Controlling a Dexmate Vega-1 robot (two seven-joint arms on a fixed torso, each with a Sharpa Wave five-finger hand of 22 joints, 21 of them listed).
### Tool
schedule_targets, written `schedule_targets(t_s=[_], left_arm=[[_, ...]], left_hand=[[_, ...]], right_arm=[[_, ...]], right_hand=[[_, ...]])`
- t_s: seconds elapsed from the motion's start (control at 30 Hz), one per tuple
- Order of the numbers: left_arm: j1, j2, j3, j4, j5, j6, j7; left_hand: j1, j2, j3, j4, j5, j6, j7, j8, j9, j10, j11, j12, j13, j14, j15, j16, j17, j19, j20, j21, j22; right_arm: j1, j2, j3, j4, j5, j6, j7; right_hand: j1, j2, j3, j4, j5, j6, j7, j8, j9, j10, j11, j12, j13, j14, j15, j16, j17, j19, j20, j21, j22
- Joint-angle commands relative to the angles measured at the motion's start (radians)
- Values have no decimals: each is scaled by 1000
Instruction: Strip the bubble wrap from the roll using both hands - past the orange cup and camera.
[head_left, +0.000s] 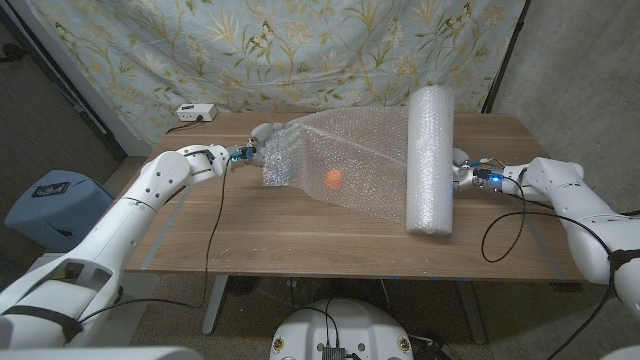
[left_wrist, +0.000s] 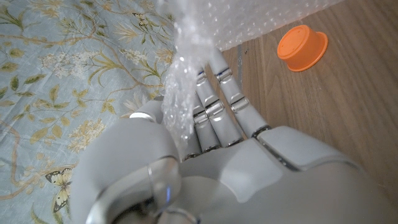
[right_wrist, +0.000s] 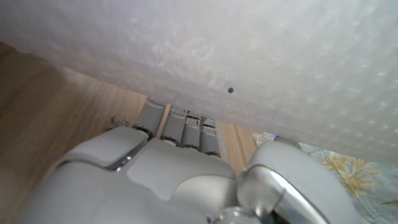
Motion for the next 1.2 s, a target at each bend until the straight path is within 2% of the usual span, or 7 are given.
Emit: schedule_targets(t_s=[0.03, 0.27, 0.43, 0.63, 1.0, 1.2], left_arm=[[14, 24, -14, -10, -11, -13, 2], [19, 40, -22, -11, -12, -19, -1], [17, 56, -26, -12, -15, -12, -5], [22, 72, -37, -20, -20, -10, -3], [15, 88, -37, -8, -24, -3, -25], [33, 107, -56, -33, -36, 1, -13]], left_hand=[[5, -1, 8, 0, 0, 4, 0, -5, 3, 8, 2, -2, 5, -6, 0, -5, 1, -4, 0, 5, 2], [5, -2, 7, -1, 0, 5, 2, -5, 4, 8, 2, -3, 5, -6, 1, -4, 3, -5, 0, 6, 1], [4, -1, 7, 1, 0, 6, 4, -5, 4, 8, -2, -3, 6, -6, 0, -4, 2, -5, 0, 8, 1], [4, -1, 8, 0, 0, 7, 3, -6, 4, 8, 3, -5, 7, -7, 0, -4, 3, -7, 0, 10, 1], [3, -2, 8, 1, 0, 5, 2, -8, 4, 8, 3, -7, 8, -6, -1, -5, 2, -9, 0, 13, 1], [3, -1, 8, 0, 0, 7, 2, -8, 4, 9, 0, -8, 8, -6, 2, -4, 4, -9, 1, 16, 1]], right_arm=[[34, 19, -12, 39, -28, 11, 8], [48, 34, -11, 57, -42, 19, 3], [66, 45, -13, 77, -55, 31, 5], [72, 56, -10, 85, -65, 33, 3], [52, 71, 5, 46, -58, 20, -19], [56, 77, 4, 53, -58, 27, -23]], right_hand=[[-5, 0, -7, 4, 6, 11, 49, -4, 0, 10, 2, -2, 4, 9, -5, 4, 1, 6, 0, -2, 2], [-5, 2, -9, 4, 7, 13, 49, -4, 0, 13, 4, -2, 6, 10, -7, 4, 1, 8, -1, -3, 3], [-5, 3, -11, 5, 9, 16, 49, -4, 0, 15, -5, -2, 7, 11, -8, 4, 0, 9, 0, -4, 3], [-5, 4, -13, 5, 10, 16, 49, -4, 0, 13, 3, -4, 8, 10, -8, 3, 0, 10, -1, -5, 3], [-5, 6, -18, 6, 12, 17, 49, -6, -1, 15, -3, -6, 10, 10, -8, 2, -1, 10, -1, -8, 3], [-5, 7, -20, 6, 13, 17, 49, -7, -1, 14, -1, -7, 11, 10, -7, 2, -1, 10, -2, -9, 3]])
